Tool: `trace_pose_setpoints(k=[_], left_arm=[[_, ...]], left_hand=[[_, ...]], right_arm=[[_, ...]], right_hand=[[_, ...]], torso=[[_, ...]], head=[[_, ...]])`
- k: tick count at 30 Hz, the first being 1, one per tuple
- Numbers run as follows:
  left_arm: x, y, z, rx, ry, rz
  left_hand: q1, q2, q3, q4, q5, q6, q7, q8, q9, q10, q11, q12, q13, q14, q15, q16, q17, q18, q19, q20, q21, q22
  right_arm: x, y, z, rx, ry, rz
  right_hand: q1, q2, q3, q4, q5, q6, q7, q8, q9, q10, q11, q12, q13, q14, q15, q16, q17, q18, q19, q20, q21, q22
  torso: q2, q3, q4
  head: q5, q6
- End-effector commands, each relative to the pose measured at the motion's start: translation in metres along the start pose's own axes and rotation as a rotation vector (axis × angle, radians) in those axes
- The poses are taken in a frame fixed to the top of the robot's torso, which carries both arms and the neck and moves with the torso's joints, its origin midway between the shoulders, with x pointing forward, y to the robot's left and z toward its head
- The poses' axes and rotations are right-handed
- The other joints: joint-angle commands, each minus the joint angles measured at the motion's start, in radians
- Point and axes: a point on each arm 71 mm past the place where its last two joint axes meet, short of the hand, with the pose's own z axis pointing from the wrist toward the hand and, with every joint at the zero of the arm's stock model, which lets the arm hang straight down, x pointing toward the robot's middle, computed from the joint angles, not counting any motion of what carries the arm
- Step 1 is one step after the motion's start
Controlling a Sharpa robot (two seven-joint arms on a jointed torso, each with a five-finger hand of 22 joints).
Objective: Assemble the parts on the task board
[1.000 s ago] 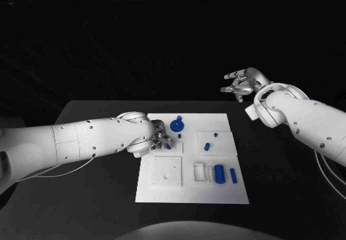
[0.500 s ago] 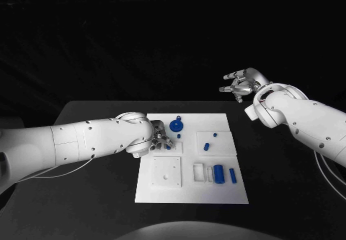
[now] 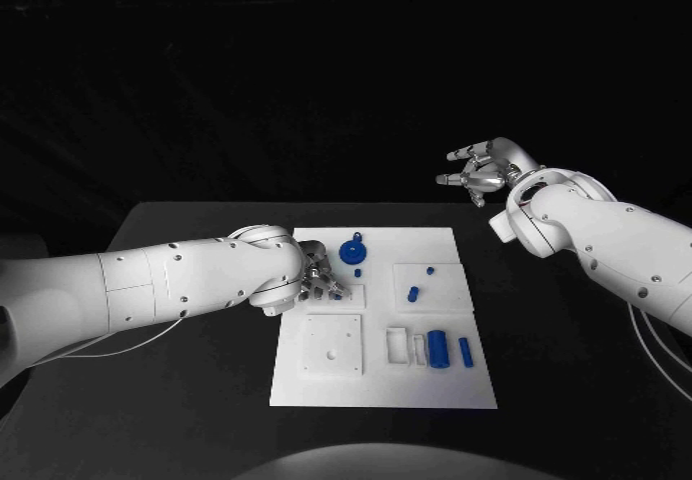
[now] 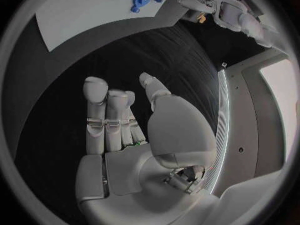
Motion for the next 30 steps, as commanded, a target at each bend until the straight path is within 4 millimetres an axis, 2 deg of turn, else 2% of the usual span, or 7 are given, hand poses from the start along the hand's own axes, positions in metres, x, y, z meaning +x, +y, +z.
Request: trace_pose_setpoints(k=[1, 2, 3, 15, 23, 27, 30], left_arm=[[0.001, -0.001, 0.000, 0.014, 0.000, 0.008], [0.001, 0.000, -0.001, 0.014, 0.000, 0.007], [0.001, 0.000, -0.001, 0.013, -0.001, 0.007], [-0.015, -0.002, -0.012, 0.032, -0.008, -0.012], [-0.052, -0.011, -0.024, 0.044, -0.054, -0.054], [-0.084, -0.007, -0.024, 0.022, -0.078, -0.093], [-0.106, -0.002, -0.021, -0.001, -0.096, -0.116]], left_hand=[[-0.002, -0.013, -0.021, 0.024, -0.019, 0.010, -0.001, -0.004, 0.002, 0.043, -0.005, 0.004, -0.002, 0.000, -0.010, 0.002, 0.001, 0.009, 0.003, 0.008, -0.006, 0.013], [-0.006, 0.000, -0.071, 0.023, 0.032, 0.011, -0.001, -0.002, 0.004, 0.043, -0.005, 0.004, -0.002, 0.000, -0.009, 0.002, 0.001, 0.009, 0.003, 0.008, -0.006, 0.013], [0.001, 0.032, -0.158, 0.012, 0.062, 0.007, 0.000, -0.002, 0.009, 0.043, -0.006, 0.005, -0.002, 0.000, -0.009, 0.002, 0.001, 0.010, 0.003, 0.009, -0.005, 0.013], [0.014, 0.020, -0.174, 0.061, 0.049, 0.011, 0.000, -0.005, 0.009, 0.043, -0.005, 0.006, -0.004, 0.000, -0.009, 0.002, -0.001, 0.018, 0.002, 0.015, -0.004, 0.013], [0.032, 0.001, -0.178, 0.101, 0.041, -0.012, 0.010, -0.030, -0.016, 0.043, -0.001, -0.004, -0.008, -0.003, -0.010, -0.013, -0.022, -0.005, 0.003, -0.013, -0.011, 0.011], [0.044, 0.019, -0.175, 0.079, 0.068, -0.035, 0.016, -0.055, -0.045, 0.042, -0.002, 0.002, -0.002, -0.003, -0.013, -0.008, -0.013, -0.015, 0.004, -0.025, -0.013, 0.012], [0.033, 0.040, -0.178, 0.031, 0.093, -0.055, 0.020, -0.058, -0.070, 0.038, 0.000, 0.004, 0.016, -0.008, -0.013, -0.007, -0.014, -0.026, 0.002, -0.037, -0.014, 0.013]], right_arm=[[0.000, 0.000, 0.000, -0.010, 0.005, -0.002], [0.000, 0.000, 0.000, -0.010, 0.004, -0.002], [0.000, 0.000, 0.000, -0.009, 0.004, -0.001], [0.000, -0.003, 0.000, -0.005, 0.000, 0.000], [0.001, -0.003, -0.001, 0.003, 0.008, 0.028], [0.002, -0.003, -0.001, 0.004, 0.012, 0.035], [0.002, -0.004, 0.000, 0.007, 0.012, 0.036]], right_hand=[[0.005, 0.000, -0.007, 0.001, -0.002, -0.008, 0.001, 0.000, 0.001, -0.007, 0.001, 0.001, -0.001, 0.000, 0.003, -0.005, -0.002, 0.008, 0.050, 0.005, -0.006, -0.001], [0.010, 0.000, -0.014, 0.008, -0.001, -0.009, 0.001, 0.000, 0.001, -0.007, 0.001, 0.001, -0.002, 0.000, 0.004, -0.005, -0.002, 0.008, 0.050, 0.005, -0.006, -0.001], [0.008, 0.001, -0.015, 0.010, 0.000, -0.009, 0.001, 0.000, 0.001, -0.007, 0.001, 0.000, -0.002, 0.000, 0.004, -0.006, -0.003, 0.008, 0.050, 0.005, -0.006, -0.001], [0.003, 0.001, -0.027, 0.024, 0.004, -0.011, 0.001, 0.000, 0.001, -0.006, 0.001, 0.002, -0.001, 0.000, 0.004, -0.006, -0.003, 0.009, 0.050, 0.005, -0.005, -0.001], [0.004, 0.004, -0.042, 0.035, -0.004, -0.016, 0.001, -0.001, 0.001, -0.006, 0.002, 0.003, -0.001, 0.001, 0.004, -0.005, -0.003, 0.010, 0.051, 0.005, -0.005, -0.002], [0.004, 0.004, -0.042, 0.035, -0.004, -0.016, 0.001, -0.001, 0.001, -0.006, 0.002, 0.003, -0.001, 0.001, 0.004, -0.005, -0.003, 0.010, 0.051, 0.005, -0.005, -0.002], [0.006, 0.004, -0.045, 0.036, -0.001, -0.017, 0.002, 0.000, 0.001, -0.005, 0.002, 0.004, -0.001, 0.001, 0.004, -0.004, -0.003, 0.010, 0.051, 0.005, -0.003, -0.002]], torso=[[0.000, 0.0006, -0.0001], [0.000, 0.0007, 0.0002], [-0.001, 0.0007, 0.0003], [-0.001, 0.0014, -0.0006], [0.000, 0.0020, -0.0016], [0.000, 0.0019, 0.0002], [0.001, 0.0011, 0.0002]], head=[[0.001, 0.000], [0.001, 0.001], [0.000, 0.001], [0.002, 0.007], [0.006, 0.019], [0.007, 0.023], [0.008, 0.025]])
